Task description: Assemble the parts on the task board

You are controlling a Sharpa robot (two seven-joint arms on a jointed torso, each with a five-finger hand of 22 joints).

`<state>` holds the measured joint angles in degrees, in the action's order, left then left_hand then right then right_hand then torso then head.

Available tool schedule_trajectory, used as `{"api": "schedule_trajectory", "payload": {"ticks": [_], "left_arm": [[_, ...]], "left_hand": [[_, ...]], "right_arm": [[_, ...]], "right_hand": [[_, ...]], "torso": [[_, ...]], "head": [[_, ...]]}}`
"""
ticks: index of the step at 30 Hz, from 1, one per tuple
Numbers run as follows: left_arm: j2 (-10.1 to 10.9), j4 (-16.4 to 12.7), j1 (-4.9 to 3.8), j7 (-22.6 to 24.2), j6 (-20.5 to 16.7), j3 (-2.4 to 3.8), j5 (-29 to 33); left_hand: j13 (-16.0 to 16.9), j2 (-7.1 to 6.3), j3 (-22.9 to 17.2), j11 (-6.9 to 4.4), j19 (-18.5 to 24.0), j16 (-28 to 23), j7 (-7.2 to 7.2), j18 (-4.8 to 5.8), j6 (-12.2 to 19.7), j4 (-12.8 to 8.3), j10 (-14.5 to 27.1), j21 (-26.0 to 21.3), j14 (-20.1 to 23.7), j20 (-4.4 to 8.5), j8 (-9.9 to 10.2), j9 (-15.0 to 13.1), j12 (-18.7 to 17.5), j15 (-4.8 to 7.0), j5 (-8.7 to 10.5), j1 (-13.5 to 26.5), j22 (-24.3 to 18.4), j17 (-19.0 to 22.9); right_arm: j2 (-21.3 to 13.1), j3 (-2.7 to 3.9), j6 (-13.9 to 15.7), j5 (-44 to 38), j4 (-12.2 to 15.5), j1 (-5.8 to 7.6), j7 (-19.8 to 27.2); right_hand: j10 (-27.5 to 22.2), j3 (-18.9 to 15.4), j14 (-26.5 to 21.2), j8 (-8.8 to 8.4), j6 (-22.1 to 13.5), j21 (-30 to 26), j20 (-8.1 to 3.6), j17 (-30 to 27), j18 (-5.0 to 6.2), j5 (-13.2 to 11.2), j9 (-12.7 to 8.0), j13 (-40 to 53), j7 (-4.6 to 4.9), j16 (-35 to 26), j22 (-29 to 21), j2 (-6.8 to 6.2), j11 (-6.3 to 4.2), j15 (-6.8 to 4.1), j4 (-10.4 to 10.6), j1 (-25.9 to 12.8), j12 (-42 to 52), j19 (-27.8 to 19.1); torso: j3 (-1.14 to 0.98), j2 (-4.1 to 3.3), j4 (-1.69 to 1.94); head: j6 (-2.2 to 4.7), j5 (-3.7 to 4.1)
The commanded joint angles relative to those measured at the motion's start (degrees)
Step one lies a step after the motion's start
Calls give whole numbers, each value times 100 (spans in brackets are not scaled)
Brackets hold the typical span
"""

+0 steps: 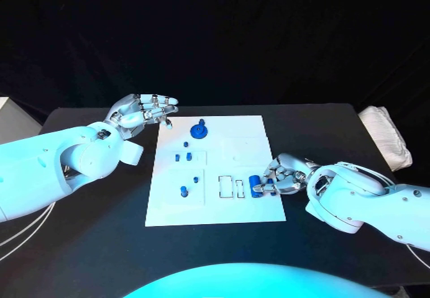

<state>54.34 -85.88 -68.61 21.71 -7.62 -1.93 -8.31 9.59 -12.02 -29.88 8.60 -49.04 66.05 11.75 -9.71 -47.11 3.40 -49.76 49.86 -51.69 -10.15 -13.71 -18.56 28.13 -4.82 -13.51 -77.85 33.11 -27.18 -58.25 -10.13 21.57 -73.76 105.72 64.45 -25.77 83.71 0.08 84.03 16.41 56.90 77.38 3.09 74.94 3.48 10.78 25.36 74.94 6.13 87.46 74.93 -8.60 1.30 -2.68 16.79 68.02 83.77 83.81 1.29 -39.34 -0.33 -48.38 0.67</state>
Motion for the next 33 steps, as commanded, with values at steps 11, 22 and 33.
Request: {"api": "schedule_trajectory", "payload": {"ticks": [11, 22, 33], "left_arm": [[11, -21, 1, 56, 123, 3, 35], [31, -33, 0, 42, 129, 3, 35], [45, -40, 0, 24, 136, 3, 35]], "left_hand": [[-7, 36, 30, 4, -34, -7, 34, -80, 7, 9, 44, -29, 42, 7, -14, 3, 24, 11, -18, 20, -5, 6], [-7, 36, 30, 4, -34, -7, 34, -80, 7, 9, 44, -29, 42, 7, -14, 3, 24, 11, -18, 20, -5, 6], [-9, 35, 41, 5, -37, -4, 34, -80, 10, 23, 55, -46, 47, 3, -15, 3, 34, 8, -21, 32, -16, 8]], "right_arm": [[326, -2, -99, -499, -243, -118, -302], [450, -4, -123, -613, -367, -167, -470], [434, -4, 628, 148, -290, -183, -199]], "right_hand": [[20, -126, 467, 59, -15, 59, 3, 896, -52, 32, 8, 654, -31, 42, 427, 73, 5, -5, 3, -46, -31, 212], [49, 158, 484, 186, 23, 131, -15, 986, -68, 6, -28, 727, -56, 65, 527, 84, -21, -26, -58, 1060, -62, 229], [227, 672, 514, 353, 360, 306, -94, 1118, -109, 625, -86, 942, -208, 110, 701, 110, -154, -130, -14, 887, 81, 295]], "torso": [[9, 3, 3], [7, 10, -11], [2, 8, -9]], "head": [[-33, -25], [-37, -48], [-26, -62]]}}
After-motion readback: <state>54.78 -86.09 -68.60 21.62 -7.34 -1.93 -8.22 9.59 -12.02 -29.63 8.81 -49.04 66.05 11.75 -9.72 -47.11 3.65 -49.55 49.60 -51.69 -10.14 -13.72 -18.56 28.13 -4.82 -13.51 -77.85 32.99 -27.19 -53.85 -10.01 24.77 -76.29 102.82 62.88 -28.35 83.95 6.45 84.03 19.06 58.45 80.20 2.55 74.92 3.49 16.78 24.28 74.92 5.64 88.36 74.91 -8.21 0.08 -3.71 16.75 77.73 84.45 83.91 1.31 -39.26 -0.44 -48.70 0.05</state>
